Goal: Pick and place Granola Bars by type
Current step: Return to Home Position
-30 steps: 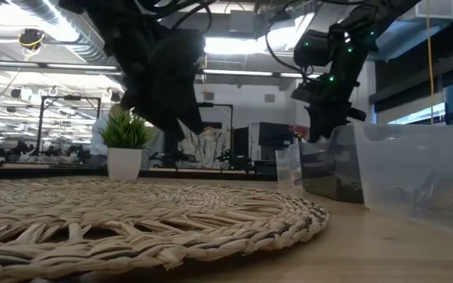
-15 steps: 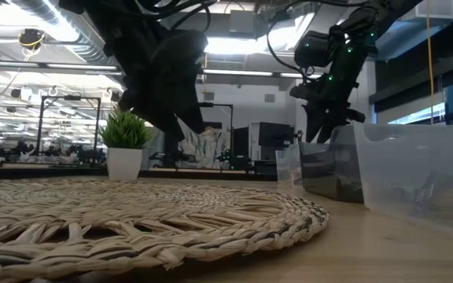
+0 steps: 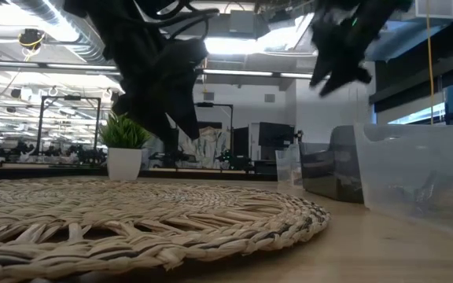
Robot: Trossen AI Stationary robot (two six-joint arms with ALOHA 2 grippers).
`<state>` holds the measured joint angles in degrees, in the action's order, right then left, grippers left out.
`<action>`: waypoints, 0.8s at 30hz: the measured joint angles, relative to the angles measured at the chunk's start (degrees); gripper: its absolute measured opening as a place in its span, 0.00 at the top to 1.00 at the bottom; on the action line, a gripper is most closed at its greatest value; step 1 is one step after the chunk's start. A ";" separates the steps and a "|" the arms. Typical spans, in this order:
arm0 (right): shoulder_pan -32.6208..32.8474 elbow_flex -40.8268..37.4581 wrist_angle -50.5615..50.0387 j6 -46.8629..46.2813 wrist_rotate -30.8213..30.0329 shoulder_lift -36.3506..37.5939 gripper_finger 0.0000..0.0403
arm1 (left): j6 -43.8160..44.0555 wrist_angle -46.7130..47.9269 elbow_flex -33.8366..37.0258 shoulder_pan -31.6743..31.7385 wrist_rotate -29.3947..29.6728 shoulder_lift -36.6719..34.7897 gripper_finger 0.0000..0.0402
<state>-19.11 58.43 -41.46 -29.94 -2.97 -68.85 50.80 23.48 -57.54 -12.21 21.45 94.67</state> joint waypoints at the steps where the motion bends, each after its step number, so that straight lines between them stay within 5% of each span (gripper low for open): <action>1: 2.22 -0.01 -0.13 -1.04 0.03 1.82 0.54 | 0.39 0.42 0.00 0.29 -0.50 0.00 0.37; 11: 22.76 -0.59 -0.44 -8.87 -9.19 12.90 0.54 | -3.29 3.13 0.00 3.31 -4.97 0.04 0.36; 24: 31.18 -0.61 -0.56 -9.00 -9.41 13.56 0.54 | -1.21 3.05 0.00 4.07 -8.80 0.06 0.28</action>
<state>12.06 57.82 -42.02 -38.94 -12.38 -55.29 49.59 26.53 -57.54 -8.14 12.65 94.73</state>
